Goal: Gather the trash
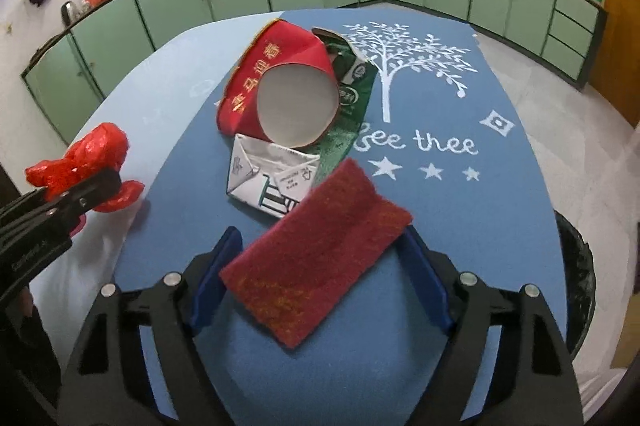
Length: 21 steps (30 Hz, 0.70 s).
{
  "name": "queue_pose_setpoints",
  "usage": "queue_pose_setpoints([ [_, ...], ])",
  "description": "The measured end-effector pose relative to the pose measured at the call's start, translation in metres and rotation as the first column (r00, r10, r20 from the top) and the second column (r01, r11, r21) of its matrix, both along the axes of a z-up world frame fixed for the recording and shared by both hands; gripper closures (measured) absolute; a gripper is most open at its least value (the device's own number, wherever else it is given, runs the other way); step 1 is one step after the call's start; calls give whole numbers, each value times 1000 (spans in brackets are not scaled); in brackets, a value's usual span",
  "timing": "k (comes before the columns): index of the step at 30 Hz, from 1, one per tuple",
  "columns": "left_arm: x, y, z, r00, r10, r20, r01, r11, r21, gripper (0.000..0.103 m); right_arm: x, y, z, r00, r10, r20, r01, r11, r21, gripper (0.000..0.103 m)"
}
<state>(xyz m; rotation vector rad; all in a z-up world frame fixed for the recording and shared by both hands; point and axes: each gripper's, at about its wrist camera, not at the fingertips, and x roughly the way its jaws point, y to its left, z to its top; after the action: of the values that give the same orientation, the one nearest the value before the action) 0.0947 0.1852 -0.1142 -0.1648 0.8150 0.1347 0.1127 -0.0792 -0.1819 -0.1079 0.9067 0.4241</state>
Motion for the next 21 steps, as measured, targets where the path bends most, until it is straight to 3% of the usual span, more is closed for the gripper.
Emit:
queue_pose_setpoints([
  [6, 2, -3, -1, 1000, -8, -4, 8, 1000, -5, 66, -6, -7, 5, 1000, 29, 2, -29, 999, 19, 32],
  [7, 2, -3, -1, 1000, -10, -4, 10, 1000, -4, 66, -7, -9, 6, 1000, 31, 1, -31, 999, 23, 41],
  [10, 2, -4, -1, 1000, -14, -3, 14, 1000, -3, 66, -10, -15, 6, 999, 29, -20, -29, 999, 32, 42],
  [16, 0, -13, -1, 1000, -31, -7, 31, 1000, -3, 66, -15, -31, 7, 999, -33, -29, 34, 999, 13, 31],
  [21, 0, -22, -2, 999, -46, -12, 46, 999, -2, 66, -12, -39, 6, 997, -63, -44, 65, 997, 40, 30],
])
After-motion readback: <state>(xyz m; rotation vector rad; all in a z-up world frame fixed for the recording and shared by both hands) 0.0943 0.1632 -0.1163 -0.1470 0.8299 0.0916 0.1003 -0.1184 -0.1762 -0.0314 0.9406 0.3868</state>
